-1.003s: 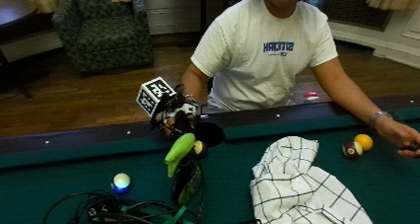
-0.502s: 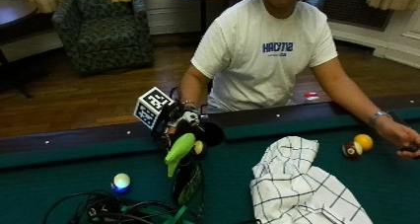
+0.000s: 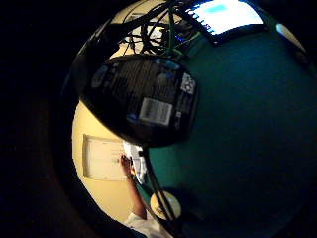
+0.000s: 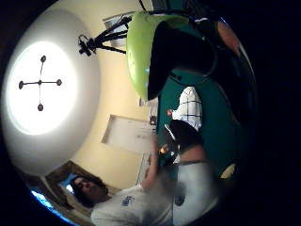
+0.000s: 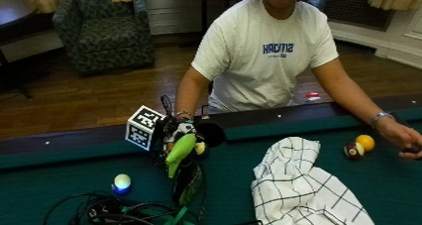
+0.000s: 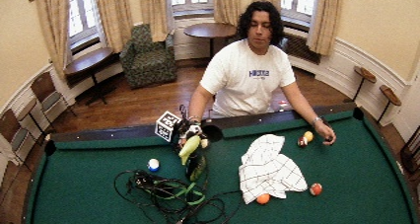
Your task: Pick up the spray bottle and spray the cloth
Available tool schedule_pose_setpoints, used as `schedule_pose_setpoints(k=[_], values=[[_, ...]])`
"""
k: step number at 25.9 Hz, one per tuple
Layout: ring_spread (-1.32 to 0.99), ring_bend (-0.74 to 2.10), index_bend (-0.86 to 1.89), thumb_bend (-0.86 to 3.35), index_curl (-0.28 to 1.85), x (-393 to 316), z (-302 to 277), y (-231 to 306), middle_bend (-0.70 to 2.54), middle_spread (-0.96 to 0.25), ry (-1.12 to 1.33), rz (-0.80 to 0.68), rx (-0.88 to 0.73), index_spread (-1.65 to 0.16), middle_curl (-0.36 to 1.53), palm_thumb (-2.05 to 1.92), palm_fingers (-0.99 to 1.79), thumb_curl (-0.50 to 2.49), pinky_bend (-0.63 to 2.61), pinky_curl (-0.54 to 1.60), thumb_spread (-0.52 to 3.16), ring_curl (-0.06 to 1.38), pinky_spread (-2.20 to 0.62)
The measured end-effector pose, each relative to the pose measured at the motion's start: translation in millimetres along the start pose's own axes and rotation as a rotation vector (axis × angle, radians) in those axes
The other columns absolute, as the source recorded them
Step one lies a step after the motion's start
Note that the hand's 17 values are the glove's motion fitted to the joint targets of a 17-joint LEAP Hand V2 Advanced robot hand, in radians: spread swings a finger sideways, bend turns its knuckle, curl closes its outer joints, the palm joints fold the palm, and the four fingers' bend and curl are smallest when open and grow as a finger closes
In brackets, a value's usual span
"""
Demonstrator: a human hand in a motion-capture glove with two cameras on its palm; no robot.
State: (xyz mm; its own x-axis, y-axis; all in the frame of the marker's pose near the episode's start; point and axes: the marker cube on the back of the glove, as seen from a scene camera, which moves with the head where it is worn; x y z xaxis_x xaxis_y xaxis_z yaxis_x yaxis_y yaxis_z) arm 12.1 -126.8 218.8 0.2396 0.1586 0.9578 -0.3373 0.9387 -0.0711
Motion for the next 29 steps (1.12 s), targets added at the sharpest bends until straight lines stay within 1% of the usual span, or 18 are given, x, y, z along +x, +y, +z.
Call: schedule_pose_setpoints(k=[11, 18, 29], values=[[-0.14, 0.43, 0.15, -0.02, 0.36, -1.8, 21.6, -35.0, 0.29, -0.15, -0.083, -0.047, -0.081, -0.35, 0.41, 0.77, 0.65, 0.42, 0.17, 0.34, 0.95, 0.35, 0.11], [-0.17, 0.49, 0.17, -0.02, 0.36, -6.7, 37.7, -52.4, 0.28, -0.19, -0.084, -0.074, -0.108, -0.36, 0.40, 0.79, 0.75, 0.41, 0.11, 0.29, 0.94, 0.36, 0.13], [-0.19, 0.56, 0.15, -0.04, 0.36, -12.6, 66.5, -71.4, 0.25, -0.25, -0.137, -0.114, -0.138, -0.37, 0.39, 0.72, 0.81, 0.38, 0.12, 0.25, 0.92, 0.39, 0.13]])
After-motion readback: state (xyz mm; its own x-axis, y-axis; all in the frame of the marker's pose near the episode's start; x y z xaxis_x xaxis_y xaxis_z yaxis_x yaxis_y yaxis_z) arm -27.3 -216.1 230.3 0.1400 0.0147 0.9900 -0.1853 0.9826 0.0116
